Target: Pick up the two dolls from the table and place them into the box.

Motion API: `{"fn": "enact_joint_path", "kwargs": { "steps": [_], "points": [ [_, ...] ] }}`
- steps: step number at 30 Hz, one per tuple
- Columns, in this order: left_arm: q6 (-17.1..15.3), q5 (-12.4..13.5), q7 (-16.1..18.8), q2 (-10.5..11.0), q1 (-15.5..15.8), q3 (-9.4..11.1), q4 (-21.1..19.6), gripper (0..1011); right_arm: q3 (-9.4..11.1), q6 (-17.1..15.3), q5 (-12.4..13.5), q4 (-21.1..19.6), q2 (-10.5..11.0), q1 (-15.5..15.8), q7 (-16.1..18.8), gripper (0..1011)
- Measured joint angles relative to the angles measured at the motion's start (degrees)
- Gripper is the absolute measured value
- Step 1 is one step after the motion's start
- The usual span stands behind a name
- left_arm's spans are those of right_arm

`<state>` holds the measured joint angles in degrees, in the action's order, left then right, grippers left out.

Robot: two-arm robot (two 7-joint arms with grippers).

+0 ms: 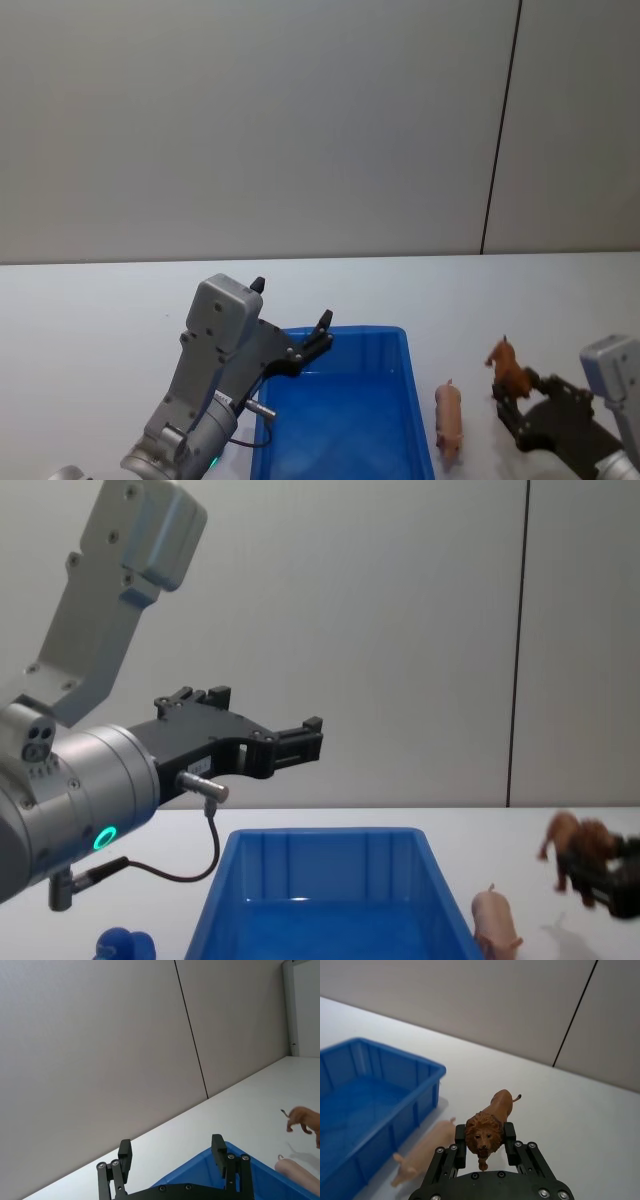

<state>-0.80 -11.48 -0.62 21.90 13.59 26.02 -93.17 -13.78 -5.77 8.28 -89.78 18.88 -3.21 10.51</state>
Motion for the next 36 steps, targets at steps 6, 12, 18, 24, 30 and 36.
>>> {"fn": "enact_joint_path", "kwargs": {
  "steps": [6, 12, 18, 24, 30, 36],
  "points": [
    [0.0, 0.0, 0.0, 0.0, 0.0, 0.0, 0.0, 1002, -0.1, 1.8, -0.7, -2.0, -0.4, -1.0, 1.4, 426],
    [0.0, 0.0, 0.0, 0.0, 0.0, 0.0, 0.0, 1002, -0.4, 2.2, -0.5, -3.6, -1.0, -2.2, 4.1, 426],
    [0.0, 0.0, 0.0, 0.0, 0.0, 0.0, 0.0, 1002, -1.1, 1.3, 0.5, -4.5, -2.2, -3.8, 7.7, 426],
    [0.0, 0.0, 0.0, 0.0, 0.0, 0.0, 0.0, 1002, -2.2, -1.3, 1.6, -4.6, -3.8, -5.5, 11.2, 426],
    [0.0, 0.0, 0.0, 0.0, 0.0, 0.0, 0.0, 1002, -3.1, -4.0, 2.5, -3.6, -5.2, -6.9, 13.9, 541],
    [0.0, 0.0, 0.0, 0.0, 0.0, 0.0, 0.0, 1002, -3.9, -6.1, 3.0, -2.3, -6.1, -8.0, 15.8, 760]
  ]
}}
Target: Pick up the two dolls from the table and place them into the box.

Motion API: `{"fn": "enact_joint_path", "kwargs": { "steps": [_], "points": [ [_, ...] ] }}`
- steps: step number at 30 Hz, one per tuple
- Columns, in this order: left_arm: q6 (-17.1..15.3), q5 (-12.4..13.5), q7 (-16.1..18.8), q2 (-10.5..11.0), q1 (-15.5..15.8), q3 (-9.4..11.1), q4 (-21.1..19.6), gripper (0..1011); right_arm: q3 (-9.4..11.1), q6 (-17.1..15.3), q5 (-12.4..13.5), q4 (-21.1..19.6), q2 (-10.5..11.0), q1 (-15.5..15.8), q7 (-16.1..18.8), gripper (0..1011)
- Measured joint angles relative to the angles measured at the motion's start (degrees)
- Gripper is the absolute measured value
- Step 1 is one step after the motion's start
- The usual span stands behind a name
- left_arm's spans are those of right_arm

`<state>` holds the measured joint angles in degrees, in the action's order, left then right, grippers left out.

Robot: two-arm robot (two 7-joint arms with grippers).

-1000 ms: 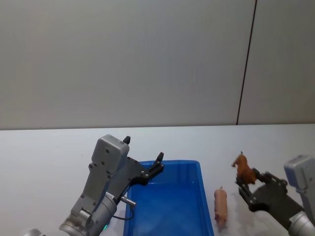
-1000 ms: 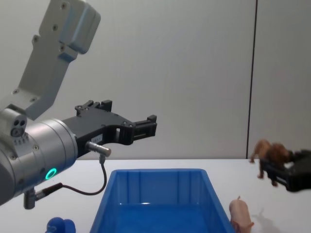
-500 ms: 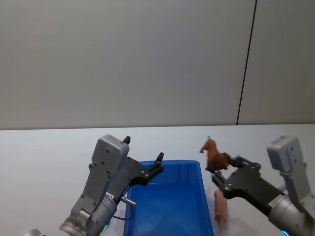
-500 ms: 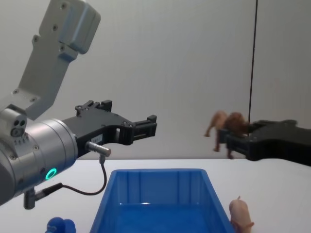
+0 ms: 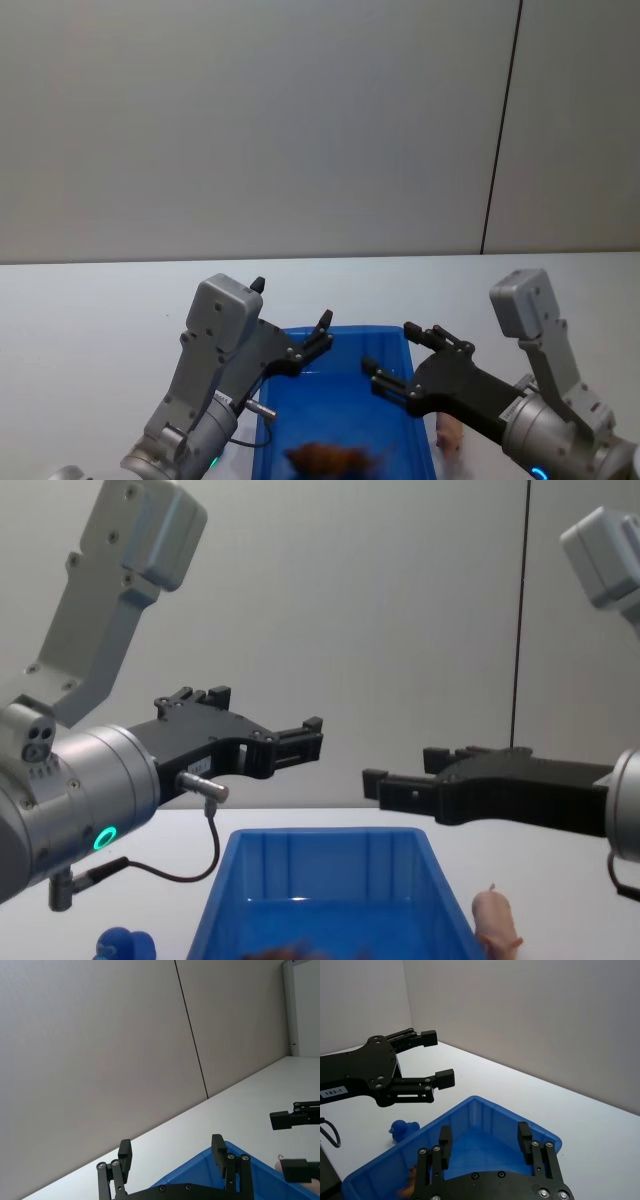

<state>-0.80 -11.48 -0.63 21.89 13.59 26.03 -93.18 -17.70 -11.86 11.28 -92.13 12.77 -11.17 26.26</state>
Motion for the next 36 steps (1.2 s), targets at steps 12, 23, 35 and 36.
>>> {"fn": "enact_joint_path", "kwargs": {
  "steps": [12, 23, 35, 36],
  "points": [
    [0.0, 0.0, 0.0, 0.0, 0.0, 0.0, 0.0, 1002, 0.6, -0.3, 1.4, 0.0, 1.2, 1.1, -1.4, 1001],
    [0.0, 0.0, 0.0, 0.0, 0.0, 0.0, 0.0, 1002, 2.3, 0.6, 3.1, -2.5, 4.3, 4.7, -5.6, 1001],
    [0.0, 0.0, 0.0, 0.0, 0.0, 0.0, 0.0, 1002, 3.3, 0.0, 4.0, -2.9, 6.5, 7.4, -8.7, 1001],
    [0.0, 0.0, 0.0, 0.0, 0.0, 0.0, 0.0, 1002, 3.4, -0.1, 4.0, -2.8, 6.5, 7.5, -8.8, 1001]
  ]
}}
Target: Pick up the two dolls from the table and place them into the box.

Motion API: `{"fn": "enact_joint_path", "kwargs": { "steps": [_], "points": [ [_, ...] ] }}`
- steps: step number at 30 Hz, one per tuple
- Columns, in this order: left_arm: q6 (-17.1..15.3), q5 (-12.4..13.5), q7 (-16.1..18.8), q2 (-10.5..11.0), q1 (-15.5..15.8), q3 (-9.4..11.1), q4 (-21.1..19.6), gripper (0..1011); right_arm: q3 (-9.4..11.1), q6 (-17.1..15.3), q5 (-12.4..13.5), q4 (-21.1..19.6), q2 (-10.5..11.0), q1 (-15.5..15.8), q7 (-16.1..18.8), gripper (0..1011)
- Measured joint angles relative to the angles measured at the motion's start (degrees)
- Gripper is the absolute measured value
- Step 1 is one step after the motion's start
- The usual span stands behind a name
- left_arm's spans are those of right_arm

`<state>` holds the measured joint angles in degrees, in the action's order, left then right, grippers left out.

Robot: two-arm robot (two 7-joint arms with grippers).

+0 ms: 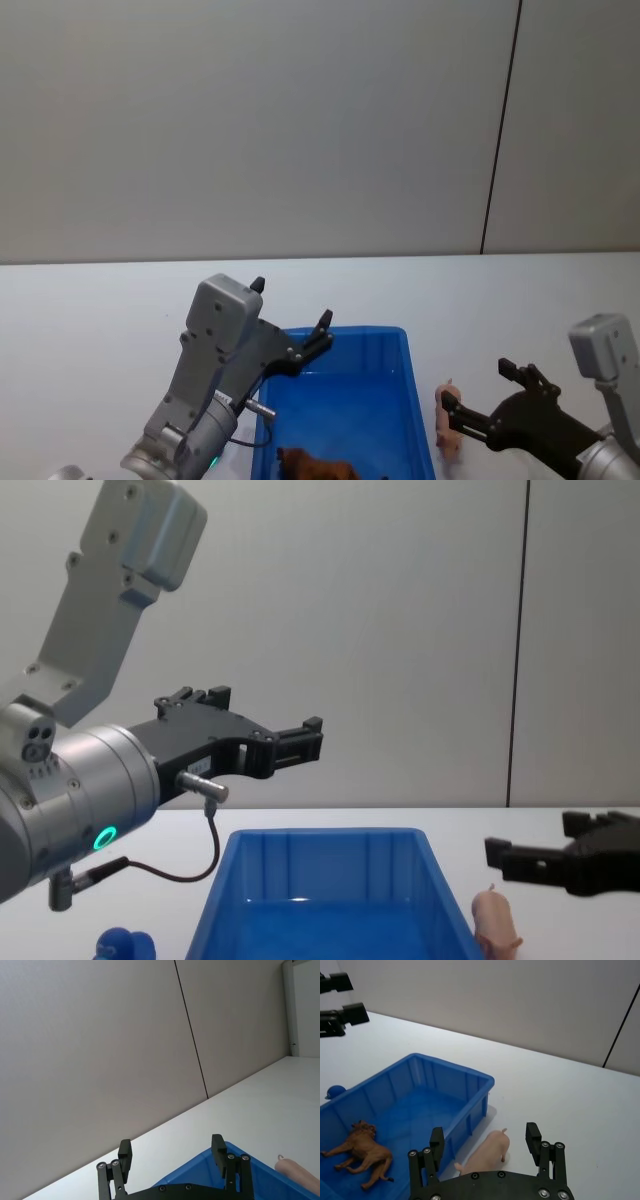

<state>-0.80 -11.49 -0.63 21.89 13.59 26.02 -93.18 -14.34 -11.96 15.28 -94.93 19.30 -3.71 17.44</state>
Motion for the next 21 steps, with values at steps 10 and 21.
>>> {"fn": "enact_joint_path", "kwargs": {
  "steps": [10, 21],
  "points": [
    [0.0, 0.0, 0.0, 0.0, 0.0, 0.0, 0.0, 1002, -0.1, -0.9, -0.3, 2.4, -0.1, 0.0, -0.3, 1001],
    [0.0, 0.0, 0.0, 0.0, 0.0, 0.0, 0.0, 1002, -1.1, -1.4, -1.4, 5.9, -1.5, -1.4, -0.1, 1001]
  ]
}}
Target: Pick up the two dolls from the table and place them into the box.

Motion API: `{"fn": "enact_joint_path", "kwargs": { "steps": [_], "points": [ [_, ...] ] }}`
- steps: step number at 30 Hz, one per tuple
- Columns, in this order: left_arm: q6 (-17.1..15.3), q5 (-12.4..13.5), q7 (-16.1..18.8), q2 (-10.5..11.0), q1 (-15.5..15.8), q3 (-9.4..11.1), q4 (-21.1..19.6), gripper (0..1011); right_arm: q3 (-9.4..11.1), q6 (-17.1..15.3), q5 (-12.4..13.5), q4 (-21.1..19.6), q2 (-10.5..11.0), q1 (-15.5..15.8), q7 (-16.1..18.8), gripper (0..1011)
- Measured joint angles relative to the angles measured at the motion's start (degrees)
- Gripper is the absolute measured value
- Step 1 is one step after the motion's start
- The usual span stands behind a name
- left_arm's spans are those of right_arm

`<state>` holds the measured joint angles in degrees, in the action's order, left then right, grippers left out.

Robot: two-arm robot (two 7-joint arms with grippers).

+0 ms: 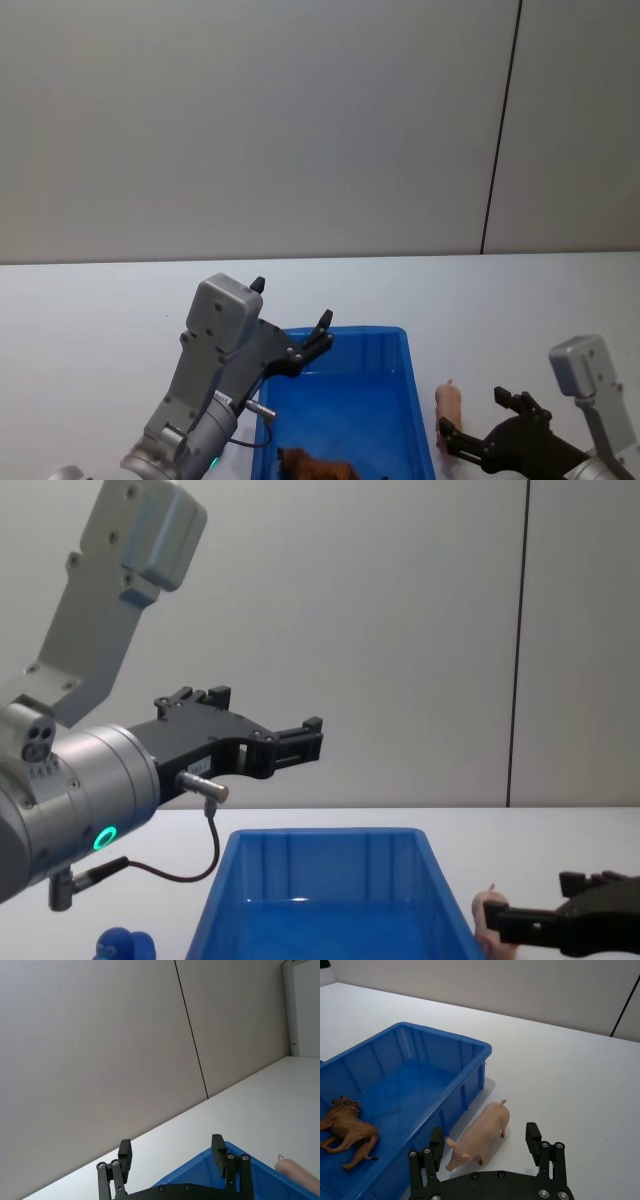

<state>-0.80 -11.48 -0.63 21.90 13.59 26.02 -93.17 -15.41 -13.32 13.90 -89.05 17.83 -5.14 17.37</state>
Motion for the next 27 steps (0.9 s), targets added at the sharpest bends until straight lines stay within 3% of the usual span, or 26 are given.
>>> {"fn": "enact_joint_path", "kwargs": {
  "steps": [27],
  "points": [
    [0.0, 0.0, 0.0, 0.0, 0.0, 0.0, 0.0, 1002, -1.4, -1.0, -1.5, 6.6, -2.7, -3.3, 0.2, 1001]
  ]
}}
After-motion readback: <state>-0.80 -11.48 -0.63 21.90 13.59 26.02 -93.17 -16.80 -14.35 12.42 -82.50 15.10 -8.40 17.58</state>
